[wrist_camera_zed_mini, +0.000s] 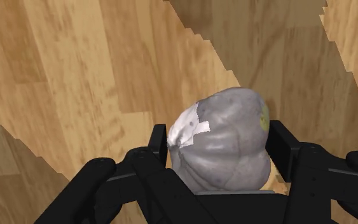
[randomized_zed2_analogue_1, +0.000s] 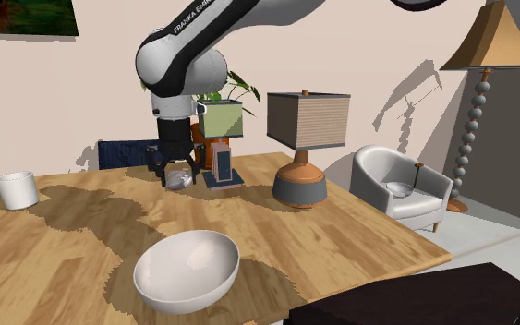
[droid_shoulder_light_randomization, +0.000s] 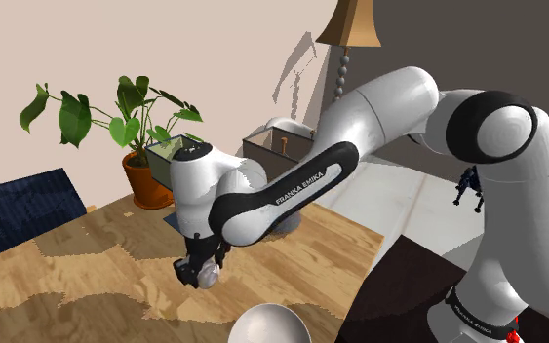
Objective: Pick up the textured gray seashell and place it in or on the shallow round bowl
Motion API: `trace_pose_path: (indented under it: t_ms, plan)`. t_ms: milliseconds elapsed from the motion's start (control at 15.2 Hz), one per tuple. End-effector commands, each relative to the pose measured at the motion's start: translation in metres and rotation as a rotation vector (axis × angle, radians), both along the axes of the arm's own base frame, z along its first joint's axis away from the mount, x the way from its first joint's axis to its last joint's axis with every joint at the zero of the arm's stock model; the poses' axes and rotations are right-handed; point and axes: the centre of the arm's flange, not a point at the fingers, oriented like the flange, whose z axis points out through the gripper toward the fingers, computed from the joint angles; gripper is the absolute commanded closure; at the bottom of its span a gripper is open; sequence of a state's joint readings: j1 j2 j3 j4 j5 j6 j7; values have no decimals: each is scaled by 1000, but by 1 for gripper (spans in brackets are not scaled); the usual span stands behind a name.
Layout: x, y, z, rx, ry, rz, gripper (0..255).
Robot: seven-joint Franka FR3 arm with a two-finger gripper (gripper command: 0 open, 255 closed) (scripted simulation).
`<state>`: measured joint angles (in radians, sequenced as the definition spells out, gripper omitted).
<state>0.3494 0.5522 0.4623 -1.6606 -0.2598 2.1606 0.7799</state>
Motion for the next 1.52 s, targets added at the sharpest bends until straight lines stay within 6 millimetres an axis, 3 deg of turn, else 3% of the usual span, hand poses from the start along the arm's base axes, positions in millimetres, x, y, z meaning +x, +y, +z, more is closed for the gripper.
trace_pose_path:
  t_ms: [0,924,1452]
  plan:
    - [-13,-3,5,0,0,0,255]
    - [-195,-33,3,0,0,0,255]
    - [-199,-33,-34,0,0,0,255]
